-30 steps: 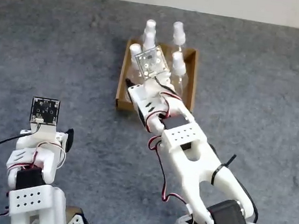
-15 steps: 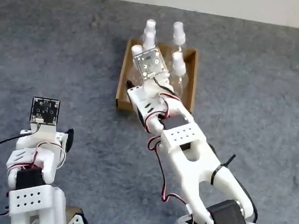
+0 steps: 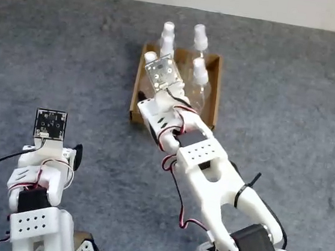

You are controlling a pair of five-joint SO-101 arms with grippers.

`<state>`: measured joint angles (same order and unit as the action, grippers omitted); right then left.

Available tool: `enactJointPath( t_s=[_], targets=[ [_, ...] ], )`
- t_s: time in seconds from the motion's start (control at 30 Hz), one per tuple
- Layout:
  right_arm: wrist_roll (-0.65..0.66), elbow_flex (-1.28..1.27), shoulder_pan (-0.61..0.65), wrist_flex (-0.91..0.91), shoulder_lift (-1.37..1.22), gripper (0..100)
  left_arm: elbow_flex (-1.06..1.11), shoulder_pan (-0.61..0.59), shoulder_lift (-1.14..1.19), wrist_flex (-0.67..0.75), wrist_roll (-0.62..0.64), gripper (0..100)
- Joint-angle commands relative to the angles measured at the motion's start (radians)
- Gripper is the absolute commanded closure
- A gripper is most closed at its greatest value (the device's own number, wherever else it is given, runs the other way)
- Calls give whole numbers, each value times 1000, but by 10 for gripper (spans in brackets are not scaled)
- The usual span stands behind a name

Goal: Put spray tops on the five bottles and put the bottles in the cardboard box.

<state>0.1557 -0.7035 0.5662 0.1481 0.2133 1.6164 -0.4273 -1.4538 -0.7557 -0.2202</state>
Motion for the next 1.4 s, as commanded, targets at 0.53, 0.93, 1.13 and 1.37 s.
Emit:
enactJointPath(
  t_s=[0.53, 0.93, 1.13, 1.37],
  targets=[
    [-8, 22, 19, 84, 18, 740, -4, -7, -4, 25, 0, 764],
    [-8, 24, 35, 340, 251, 755, -2, -7, -4, 26, 0, 764],
    [-6, 16, 10, 484, 401, 920, -2, -4, -4, 25, 0, 765],
    [83, -61, -102, 714, 544, 993, -58, -1, -4, 20, 2, 765]
  ],
)
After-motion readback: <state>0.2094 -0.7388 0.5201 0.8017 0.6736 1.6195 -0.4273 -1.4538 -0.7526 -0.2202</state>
